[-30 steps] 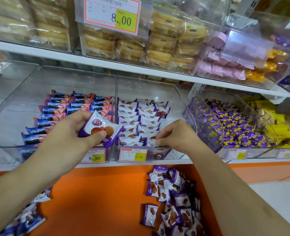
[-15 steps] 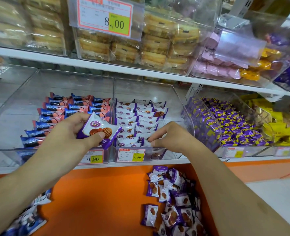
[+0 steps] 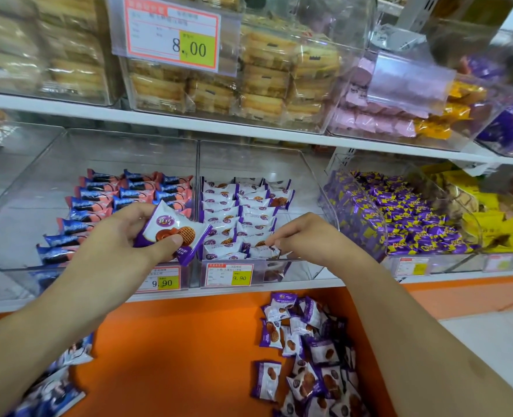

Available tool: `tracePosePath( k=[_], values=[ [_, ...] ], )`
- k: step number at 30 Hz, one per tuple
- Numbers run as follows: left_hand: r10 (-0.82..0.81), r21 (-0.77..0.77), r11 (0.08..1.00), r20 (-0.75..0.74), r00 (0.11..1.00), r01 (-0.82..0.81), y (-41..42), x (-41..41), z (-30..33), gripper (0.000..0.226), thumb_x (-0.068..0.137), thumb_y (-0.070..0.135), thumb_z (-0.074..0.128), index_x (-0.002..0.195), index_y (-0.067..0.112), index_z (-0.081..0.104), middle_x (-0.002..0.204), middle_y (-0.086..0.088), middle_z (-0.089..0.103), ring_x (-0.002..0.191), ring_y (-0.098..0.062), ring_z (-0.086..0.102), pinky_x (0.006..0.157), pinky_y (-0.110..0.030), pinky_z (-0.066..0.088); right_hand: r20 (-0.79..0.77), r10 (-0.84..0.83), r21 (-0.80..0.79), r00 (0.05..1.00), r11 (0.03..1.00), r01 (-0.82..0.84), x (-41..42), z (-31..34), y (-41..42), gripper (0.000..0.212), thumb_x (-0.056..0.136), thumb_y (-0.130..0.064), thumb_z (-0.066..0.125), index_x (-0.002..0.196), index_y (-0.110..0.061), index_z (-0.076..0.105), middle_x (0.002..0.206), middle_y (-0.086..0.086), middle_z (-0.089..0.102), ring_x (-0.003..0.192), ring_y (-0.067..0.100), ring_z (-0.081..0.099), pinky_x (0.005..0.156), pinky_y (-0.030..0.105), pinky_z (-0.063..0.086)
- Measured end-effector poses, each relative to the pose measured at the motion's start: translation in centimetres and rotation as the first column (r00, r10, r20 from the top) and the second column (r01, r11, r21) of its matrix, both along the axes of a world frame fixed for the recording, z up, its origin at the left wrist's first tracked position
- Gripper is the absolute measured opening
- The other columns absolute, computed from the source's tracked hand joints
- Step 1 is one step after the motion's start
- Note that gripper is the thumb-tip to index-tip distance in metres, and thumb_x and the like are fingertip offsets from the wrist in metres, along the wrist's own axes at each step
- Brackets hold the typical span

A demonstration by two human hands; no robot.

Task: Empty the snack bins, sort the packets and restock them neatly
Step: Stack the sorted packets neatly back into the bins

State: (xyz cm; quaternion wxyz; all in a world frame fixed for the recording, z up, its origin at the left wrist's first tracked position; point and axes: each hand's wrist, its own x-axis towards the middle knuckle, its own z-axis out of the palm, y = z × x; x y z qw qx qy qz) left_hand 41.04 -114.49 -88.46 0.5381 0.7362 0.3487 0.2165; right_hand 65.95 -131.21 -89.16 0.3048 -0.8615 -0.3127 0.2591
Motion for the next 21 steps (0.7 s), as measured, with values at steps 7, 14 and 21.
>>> tracePosePath(
  k=[7, 14, 21],
  values=[
    [-0.055, -0.097, 0.993, 0.095, 0.994, 0.064, -0.9, 0.0, 1.1, 0.028, 0.091, 0.015, 0.076, 0.117, 0.024, 0.068, 0.102, 0.005, 0.080, 0.093, -0.016, 0.077, 0.087, -0.041, 0.060, 0.190, -0.035, 0.166, 0.981, 0.986, 0.003, -1.5, 2.0, -1.1, 0.027, 0.099, -0.007, 0.063, 0.095, -0.025, 0.083, 0.060, -0.022, 0.064, 0.045, 0.001, 0.057, 0.047, 0.012, 0.042],
    [-0.057, -0.337, 0.928, 0.298, 0.953, 0.160, -4.1, 1.4, 1.6, 0.017, 0.092, 0.004, 0.069, 0.109, 0.006, 0.071, 0.104, -0.011, 0.079, 0.098, -0.028, 0.077, 0.085, -0.036, 0.064, -0.093, 0.256, 0.415, 0.962, 0.888, -0.196, -6.5, 4.7, -1.8, 0.025, 0.089, -0.022, 0.083, 0.111, -0.029, 0.074, 0.112, -0.008, 0.075, 0.094, 0.010, 0.075, 0.085, 0.032, 0.062],
    [-0.229, -0.093, 0.965, 0.148, 0.962, 0.244, -6.2, 6.2, 2.8, 0.017, 0.088, 0.010, 0.080, 0.103, 0.013, 0.073, 0.099, 0.002, 0.080, 0.092, -0.015, 0.076, 0.077, -0.021, 0.060, 0.004, -0.001, 0.482, 1.000, 0.876, -0.001, -3.6, 3.2, -3.6, 0.025, 0.085, -0.012, 0.086, 0.096, -0.033, 0.076, 0.092, -0.002, 0.077, 0.082, 0.014, 0.074, 0.080, 0.039, 0.064]
  ],
)
